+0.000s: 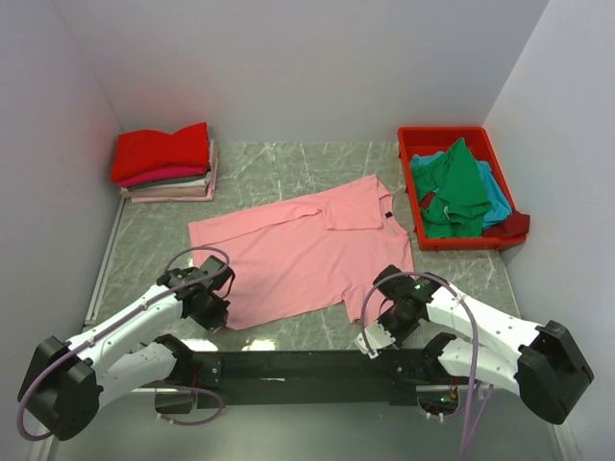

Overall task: Fold and stack the t-shirts
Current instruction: Fold the tshirt

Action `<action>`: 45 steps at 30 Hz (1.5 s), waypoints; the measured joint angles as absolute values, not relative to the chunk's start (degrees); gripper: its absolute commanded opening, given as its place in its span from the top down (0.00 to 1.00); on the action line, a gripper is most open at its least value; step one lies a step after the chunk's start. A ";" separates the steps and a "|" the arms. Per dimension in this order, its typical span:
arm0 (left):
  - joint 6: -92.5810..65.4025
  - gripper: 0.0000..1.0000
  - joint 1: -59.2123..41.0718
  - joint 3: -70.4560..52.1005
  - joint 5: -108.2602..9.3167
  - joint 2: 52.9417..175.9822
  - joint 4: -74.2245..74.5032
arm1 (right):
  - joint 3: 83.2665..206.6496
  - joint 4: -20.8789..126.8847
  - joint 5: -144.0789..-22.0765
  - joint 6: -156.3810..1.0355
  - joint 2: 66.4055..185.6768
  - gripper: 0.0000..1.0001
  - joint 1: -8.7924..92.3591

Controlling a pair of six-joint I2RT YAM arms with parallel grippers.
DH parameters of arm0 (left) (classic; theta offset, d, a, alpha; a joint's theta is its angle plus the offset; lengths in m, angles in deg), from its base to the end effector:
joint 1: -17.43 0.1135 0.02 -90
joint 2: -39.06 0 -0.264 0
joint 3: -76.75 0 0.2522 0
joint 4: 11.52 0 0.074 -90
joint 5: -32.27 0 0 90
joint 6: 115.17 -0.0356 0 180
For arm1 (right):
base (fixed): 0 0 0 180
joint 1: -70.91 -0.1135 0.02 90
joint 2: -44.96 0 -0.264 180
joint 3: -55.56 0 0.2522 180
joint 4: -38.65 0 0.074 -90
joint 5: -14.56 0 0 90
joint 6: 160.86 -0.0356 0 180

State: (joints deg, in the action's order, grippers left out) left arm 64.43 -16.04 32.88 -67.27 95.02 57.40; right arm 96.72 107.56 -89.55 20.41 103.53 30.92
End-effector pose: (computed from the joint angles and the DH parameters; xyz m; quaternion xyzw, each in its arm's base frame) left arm 0.1166 -0.0700 0.1717 -0.4732 0.8736 -0.0291 0.1101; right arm 0.0940 0.0902 0.1550 -0.9052 0.4057 0.0969 0.0818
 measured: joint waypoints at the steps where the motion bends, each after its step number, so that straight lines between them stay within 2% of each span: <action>1: 64.39 1.00 -16.04 32.88 -67.25 94.91 57.42 | 96.98 107.80 -90.27 19.86 103.31 0.90 30.92; 8: 64.04 1.00 -16.04 32.77 -67.69 93.34 57.86 | 105.53 110.03 -95.05 14.66 99.85 0.97 34.62; 13: 63.95 1.00 -15.94 31.38 -68.54 92.31 58.67 | 109.77 109.16 -96.47 11.90 99.20 0.98 41.74; 26: 60.81 1.00 -11.06 30.22 -69.63 91.74 58.80 | 116.94 103.24 -99.38 7.18 104.71 1.00 55.99; 45: 52.02 1.00 -2.65 25.52 -69.59 97.23 54.73 | 124.92 93.55 -101.87 -1.56 114.17 1.00 61.09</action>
State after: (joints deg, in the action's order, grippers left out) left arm 52.02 -2.65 25.52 -69.59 97.23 54.73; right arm 124.92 93.55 -101.87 -1.56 114.17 61.09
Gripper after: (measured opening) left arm 0.013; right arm 0.011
